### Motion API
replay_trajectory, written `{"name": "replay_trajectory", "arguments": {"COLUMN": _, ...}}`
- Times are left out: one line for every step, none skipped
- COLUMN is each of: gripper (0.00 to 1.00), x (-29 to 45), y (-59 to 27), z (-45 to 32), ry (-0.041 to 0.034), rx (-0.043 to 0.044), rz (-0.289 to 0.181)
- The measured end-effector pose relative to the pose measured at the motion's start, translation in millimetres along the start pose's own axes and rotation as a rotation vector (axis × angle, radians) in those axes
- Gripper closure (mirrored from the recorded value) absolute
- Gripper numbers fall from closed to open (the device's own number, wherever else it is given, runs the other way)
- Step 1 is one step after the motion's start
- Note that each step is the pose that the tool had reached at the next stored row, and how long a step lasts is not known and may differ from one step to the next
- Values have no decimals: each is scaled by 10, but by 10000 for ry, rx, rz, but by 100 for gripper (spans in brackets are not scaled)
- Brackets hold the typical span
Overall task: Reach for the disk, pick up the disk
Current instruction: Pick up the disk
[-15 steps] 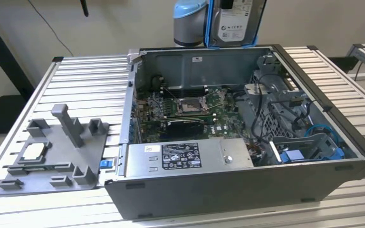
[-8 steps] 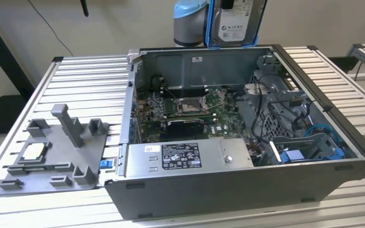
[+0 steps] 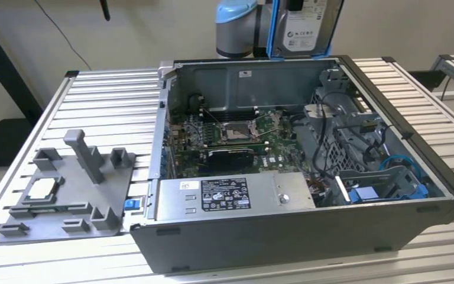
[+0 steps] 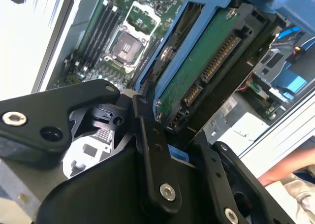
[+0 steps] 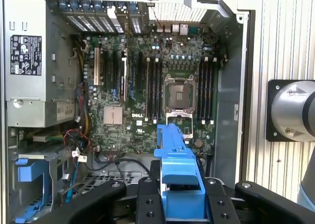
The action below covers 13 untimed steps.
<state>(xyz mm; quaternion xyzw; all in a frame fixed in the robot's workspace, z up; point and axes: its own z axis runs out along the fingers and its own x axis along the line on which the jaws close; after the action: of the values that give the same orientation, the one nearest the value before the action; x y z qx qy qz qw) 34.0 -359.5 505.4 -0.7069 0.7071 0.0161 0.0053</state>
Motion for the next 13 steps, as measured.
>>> {"name": "replay_trajectory", "arguments": {"gripper": 100, "x": 0, "y": -36, "z": 0, "ry": 0, "rx": -1, "rz": 0}}
{"name": "replay_trajectory", "arguments": {"gripper": 100, "x": 0, "y": -69, "z": -1, "ry": 0, "rx": -3, "rz": 0}}
{"name": "replay_trajectory", "arguments": {"gripper": 100, "x": 0, "y": -106, "z": -2, "ry": 0, "rx": -4, "rz": 0}}
{"name": "replay_trajectory", "arguments": {"gripper": 100, "x": 0, "y": -142, "z": -2, "ry": 0, "rx": -5, "rz": 0}}
{"name": "replay_trajectory", "arguments": {"gripper": 100, "x": 0, "y": -175, "z": -2, "ry": -1, "rx": -7, "rz": 0}}
{"name": "replay_trajectory", "arguments": {"gripper": 100, "x": 0, "y": -205, "z": -3, "ry": -1, "rx": -8, "rz": 0}}
{"name": "replay_trajectory", "arguments": {"gripper": 100, "x": 0, "y": -233, "z": -3, "ry": 0, "rx": -10, "rz": 0}}
{"name": "replay_trajectory", "arguments": {"gripper": 100, "x": 0, "y": -258, "z": -4, "ry": 0, "rx": -11, "rz": 1}}
{"name": "replay_trajectory", "arguments": {"gripper": 100, "x": 0, "y": -283, "z": -4, "ry": -1, "rx": -13, "rz": 0}}
{"name": "replay_trajectory", "arguments": {"gripper": 100, "x": 0, "y": -308, "z": -4, "ry": -1, "rx": -15, "rz": 0}}
{"name": "replay_trajectory", "arguments": {"gripper": 100, "x": 0, "y": -332, "z": -4, "ry": -1, "rx": -17, "rz": 0}}
{"name": "replay_trajectory", "arguments": {"gripper": 100, "x": 0, "y": -354, "z": -5, "ry": 0, "rx": -19, "rz": 0}}
{"name": "replay_trajectory", "arguments": {"gripper": 100, "x": 0, "y": -376, "z": -5, "ry": 0, "rx": -21, "rz": 1}}
